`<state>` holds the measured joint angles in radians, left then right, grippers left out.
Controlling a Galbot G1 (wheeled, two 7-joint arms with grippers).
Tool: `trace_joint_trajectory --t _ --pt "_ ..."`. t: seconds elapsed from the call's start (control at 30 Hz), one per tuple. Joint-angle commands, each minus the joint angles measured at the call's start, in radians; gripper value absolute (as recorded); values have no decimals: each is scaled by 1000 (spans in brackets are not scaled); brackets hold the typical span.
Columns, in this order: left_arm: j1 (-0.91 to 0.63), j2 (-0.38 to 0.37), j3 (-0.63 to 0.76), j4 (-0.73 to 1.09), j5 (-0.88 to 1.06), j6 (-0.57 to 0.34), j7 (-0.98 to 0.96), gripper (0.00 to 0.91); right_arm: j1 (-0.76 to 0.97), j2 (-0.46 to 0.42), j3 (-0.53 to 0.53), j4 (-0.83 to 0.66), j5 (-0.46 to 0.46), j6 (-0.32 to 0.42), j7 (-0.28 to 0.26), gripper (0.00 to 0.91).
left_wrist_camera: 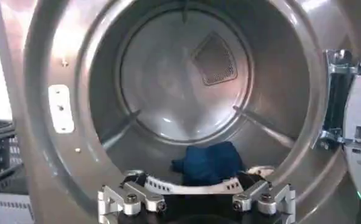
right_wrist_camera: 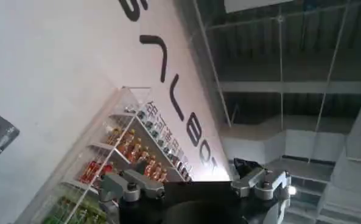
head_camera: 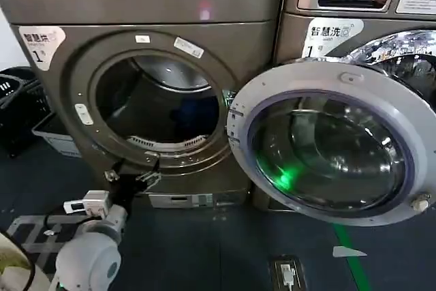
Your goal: Grasp the clothes from the dryer.
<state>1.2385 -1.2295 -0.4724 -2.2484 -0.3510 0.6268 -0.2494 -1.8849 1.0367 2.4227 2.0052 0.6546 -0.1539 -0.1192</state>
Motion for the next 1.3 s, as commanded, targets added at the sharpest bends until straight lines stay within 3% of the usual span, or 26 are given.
trace_joint_trajectory --t 0.03,1.3 --pt "1 2 0 -2 0 0 0 907 1 0 0 0 0 0 0 907" --pt "-2 -3 2 8 3 -1 3 907 9 -1 -5 -4 -1 4 -2 907"
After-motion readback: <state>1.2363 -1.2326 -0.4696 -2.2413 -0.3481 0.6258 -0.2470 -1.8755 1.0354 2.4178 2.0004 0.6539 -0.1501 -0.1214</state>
